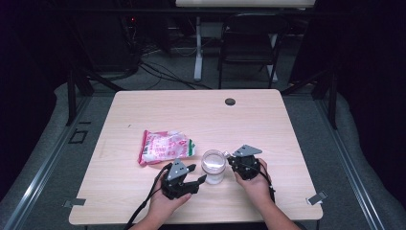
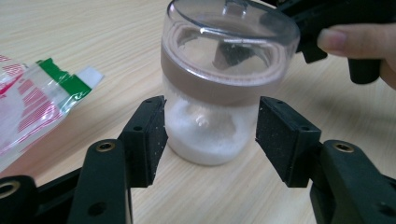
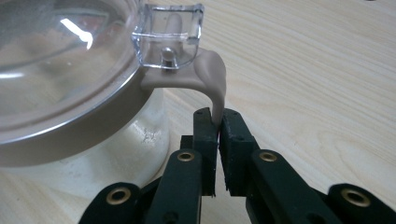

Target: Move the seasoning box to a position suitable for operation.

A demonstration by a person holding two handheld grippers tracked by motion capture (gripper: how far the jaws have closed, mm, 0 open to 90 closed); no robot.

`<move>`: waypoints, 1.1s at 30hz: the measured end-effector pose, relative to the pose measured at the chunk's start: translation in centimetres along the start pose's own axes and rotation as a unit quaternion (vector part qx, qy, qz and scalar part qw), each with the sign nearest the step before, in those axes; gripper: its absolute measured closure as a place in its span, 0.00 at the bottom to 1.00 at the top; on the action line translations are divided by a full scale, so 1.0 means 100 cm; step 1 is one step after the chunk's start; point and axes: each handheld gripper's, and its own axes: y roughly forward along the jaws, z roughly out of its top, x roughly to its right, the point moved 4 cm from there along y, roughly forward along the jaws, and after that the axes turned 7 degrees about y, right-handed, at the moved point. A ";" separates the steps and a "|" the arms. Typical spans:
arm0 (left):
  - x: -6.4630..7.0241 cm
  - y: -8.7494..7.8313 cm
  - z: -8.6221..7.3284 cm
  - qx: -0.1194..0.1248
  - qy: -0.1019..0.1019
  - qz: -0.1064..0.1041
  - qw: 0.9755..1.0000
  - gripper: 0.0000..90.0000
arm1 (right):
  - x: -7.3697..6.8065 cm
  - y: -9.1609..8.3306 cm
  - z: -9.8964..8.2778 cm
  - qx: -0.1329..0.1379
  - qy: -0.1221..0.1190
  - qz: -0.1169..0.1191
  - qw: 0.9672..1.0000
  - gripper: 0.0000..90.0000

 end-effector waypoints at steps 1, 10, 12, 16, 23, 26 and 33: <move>0.001 0.001 0.000 -0.002 0.000 0.000 1.000 0.47 | -0.001 -0.001 -0.001 0.000 -0.001 0.000 1.000 0.95; -0.002 -0.001 0.002 -0.024 0.009 -0.004 1.000 0.45 | -0.005 -0.019 -0.012 -0.002 0.008 0.007 1.000 0.93; -0.003 -0.002 0.002 -0.027 0.012 -0.002 1.000 0.46 | -0.006 -0.022 -0.013 -0.005 0.011 0.012 1.000 0.93; -0.009 -0.005 0.003 -0.028 0.009 0.007 1.000 0.48 | -0.007 -0.025 -0.015 -0.006 0.018 0.022 1.000 0.93; -0.014 -0.009 0.004 -0.017 0.010 0.022 1.000 0.51 | -0.010 -0.033 -0.013 -0.002 0.024 0.047 0.999 0.88; -0.017 -0.012 0.007 -0.006 0.006 0.022 1.000 0.51 | -0.010 -0.040 -0.010 0.006 0.026 0.052 0.998 0.84; -0.028 -0.018 0.011 -0.003 -0.005 0.020 1.000 0.52 | -0.002 -0.058 0.001 0.035 0.024 0.043 0.998 0.78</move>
